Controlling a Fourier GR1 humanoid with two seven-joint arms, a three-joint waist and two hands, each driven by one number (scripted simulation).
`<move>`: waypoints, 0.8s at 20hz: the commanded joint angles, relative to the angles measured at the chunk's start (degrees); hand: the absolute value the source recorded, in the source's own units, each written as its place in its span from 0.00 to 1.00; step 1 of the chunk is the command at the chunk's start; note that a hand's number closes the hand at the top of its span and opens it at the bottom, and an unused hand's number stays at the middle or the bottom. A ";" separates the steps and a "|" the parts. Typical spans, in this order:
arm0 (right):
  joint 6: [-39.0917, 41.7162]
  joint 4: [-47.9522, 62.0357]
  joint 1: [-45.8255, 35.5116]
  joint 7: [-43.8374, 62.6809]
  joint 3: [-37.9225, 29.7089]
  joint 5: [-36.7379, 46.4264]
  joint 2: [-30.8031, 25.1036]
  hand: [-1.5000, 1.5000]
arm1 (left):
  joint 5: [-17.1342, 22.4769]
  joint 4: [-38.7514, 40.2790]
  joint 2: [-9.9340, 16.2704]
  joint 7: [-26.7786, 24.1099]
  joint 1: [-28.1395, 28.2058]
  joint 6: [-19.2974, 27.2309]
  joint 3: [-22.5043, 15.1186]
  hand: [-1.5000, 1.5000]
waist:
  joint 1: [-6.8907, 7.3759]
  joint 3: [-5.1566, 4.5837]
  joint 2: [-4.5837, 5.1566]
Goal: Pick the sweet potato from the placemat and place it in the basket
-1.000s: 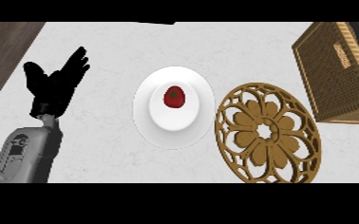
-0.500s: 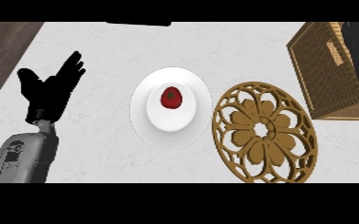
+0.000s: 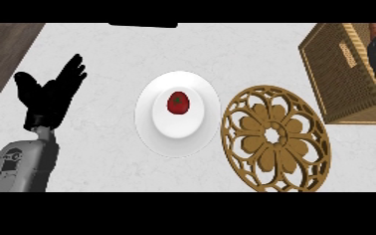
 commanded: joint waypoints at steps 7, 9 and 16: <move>-12.52 -5.87 2.41 10.14 -3.26 3.59 2.25 0.00 | -1.00 -1.33 -1.83 0.92 0.82 1.70 -1.11 0.50 | -0.67 -0.02 -0.42; -14.39 -10.08 2.00 10.49 -5.19 3.88 1.25 0.00 | 0.27 -0.99 -0.10 0.89 1.41 -0.02 0.25 0.50 | -0.88 -0.05 -0.68; -21.52 -25.64 7.09 9.83 -11.29 6.40 9.67 0.00 | -0.32 -0.54 -0.49 0.51 3.03 1.45 0.93 0.50 | -3.03 -0.13 -1.66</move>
